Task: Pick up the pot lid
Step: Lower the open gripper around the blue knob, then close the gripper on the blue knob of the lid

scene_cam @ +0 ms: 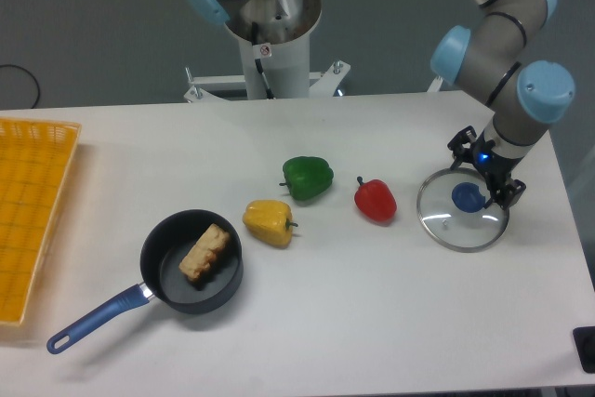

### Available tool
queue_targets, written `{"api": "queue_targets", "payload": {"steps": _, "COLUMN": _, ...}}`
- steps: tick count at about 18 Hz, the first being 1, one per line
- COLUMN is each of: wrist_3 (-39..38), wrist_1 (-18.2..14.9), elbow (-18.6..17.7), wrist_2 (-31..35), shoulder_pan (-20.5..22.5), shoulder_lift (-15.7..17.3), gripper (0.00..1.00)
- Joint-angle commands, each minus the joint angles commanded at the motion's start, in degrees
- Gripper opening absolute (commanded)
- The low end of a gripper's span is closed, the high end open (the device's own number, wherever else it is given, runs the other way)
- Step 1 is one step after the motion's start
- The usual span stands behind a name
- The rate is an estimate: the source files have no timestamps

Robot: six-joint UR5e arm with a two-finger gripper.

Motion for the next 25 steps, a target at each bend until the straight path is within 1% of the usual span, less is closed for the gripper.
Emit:
{"api": "queue_targets", "payload": {"steps": 3, "wrist_3": -1.8, "wrist_1": 0.2, "elbow": 0.7, "wrist_2": 0.0, "shoulder_pan": -1.0, "shoulder_lift": -0.9, "gripper": 1.0}}
{"api": "queue_targets", "payload": {"steps": 7, "wrist_3": -3.0, "wrist_1": 1.6, "elbow": 0.7, "wrist_2": 0.0, "shoulder_pan": -1.7, "shoulder_lift": -1.6, "gripper": 1.0}}
{"api": "queue_targets", "payload": {"steps": 25, "wrist_3": -2.4, "wrist_1": 2.5, "elbow": -0.2, "wrist_2": 0.9, "shoulder_pan": -1.6, "shoulder_lift": -1.8, "gripper": 1.0}}
